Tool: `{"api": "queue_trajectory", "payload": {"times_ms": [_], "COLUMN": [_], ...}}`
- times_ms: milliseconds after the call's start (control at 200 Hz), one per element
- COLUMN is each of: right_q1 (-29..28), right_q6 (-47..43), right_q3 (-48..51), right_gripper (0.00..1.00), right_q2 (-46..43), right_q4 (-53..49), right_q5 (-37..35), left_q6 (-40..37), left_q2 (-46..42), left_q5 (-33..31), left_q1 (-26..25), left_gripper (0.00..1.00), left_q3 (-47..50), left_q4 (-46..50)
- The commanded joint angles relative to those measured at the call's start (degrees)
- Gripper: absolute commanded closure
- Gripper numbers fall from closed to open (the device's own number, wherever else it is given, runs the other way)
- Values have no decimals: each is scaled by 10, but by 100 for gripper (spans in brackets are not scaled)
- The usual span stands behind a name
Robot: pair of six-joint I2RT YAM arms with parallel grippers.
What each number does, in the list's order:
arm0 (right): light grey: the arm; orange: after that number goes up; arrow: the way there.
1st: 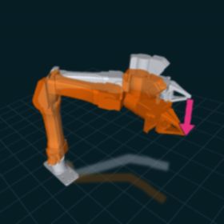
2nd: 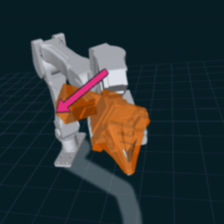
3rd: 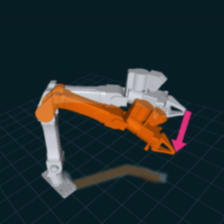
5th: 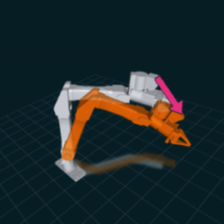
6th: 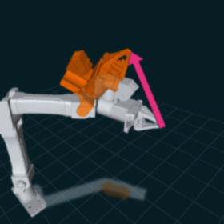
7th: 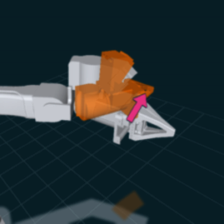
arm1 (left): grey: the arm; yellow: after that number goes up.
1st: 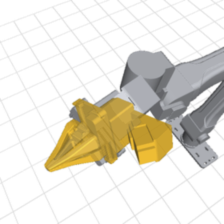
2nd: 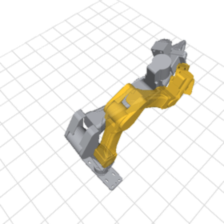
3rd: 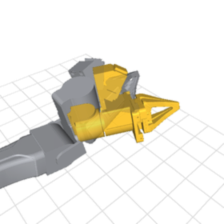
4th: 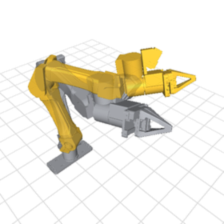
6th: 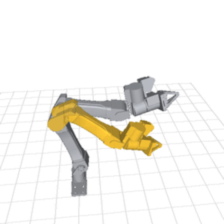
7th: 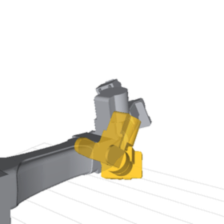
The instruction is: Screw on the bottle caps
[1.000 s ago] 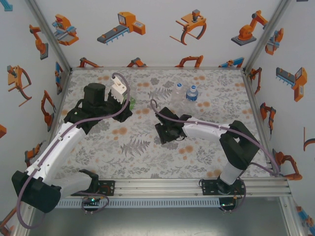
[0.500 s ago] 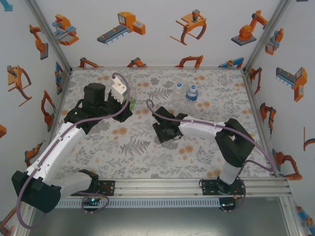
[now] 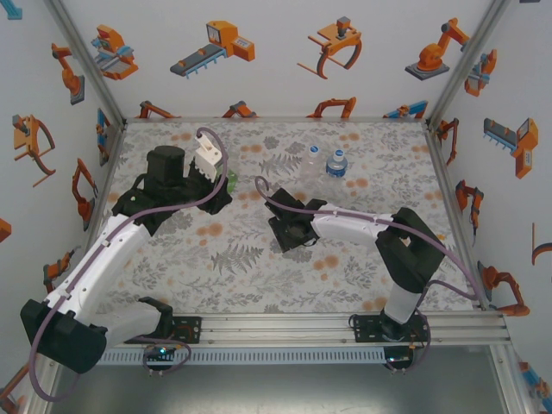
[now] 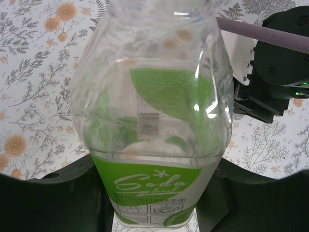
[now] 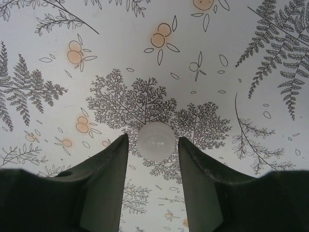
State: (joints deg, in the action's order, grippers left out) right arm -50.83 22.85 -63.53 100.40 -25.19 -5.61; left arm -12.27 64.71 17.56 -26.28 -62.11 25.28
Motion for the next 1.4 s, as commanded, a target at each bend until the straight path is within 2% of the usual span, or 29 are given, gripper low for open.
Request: {"api": "queue_trajectory", "payload": {"times_ms": [0,280,791,1182,1392], "right_q1": [-4,-4,-4,-4,-4], "right_q6": [-3,-2,-3,-4,-18], "right_q3": [-19,-18,-23,-17,-3], "right_gripper": [56,61,62,70,72], "right_q2": [10,19,26,16,-29], "right_q4": [-20,-22,-22,-17,1], "right_q5": [-6,8,10,12,11], "left_q6": [7,8,8,8,-2], "left_q2": [-1,0,1,1,-7], "left_q5": [5,6,6,8,53], "left_q1": [-3,-3,-3,-3,-4], "left_gripper": [95,95,95,95,96], "left_q3": [4,4,4,4,7], "left_q4": [-14,-14,-14,-13,-13]}}
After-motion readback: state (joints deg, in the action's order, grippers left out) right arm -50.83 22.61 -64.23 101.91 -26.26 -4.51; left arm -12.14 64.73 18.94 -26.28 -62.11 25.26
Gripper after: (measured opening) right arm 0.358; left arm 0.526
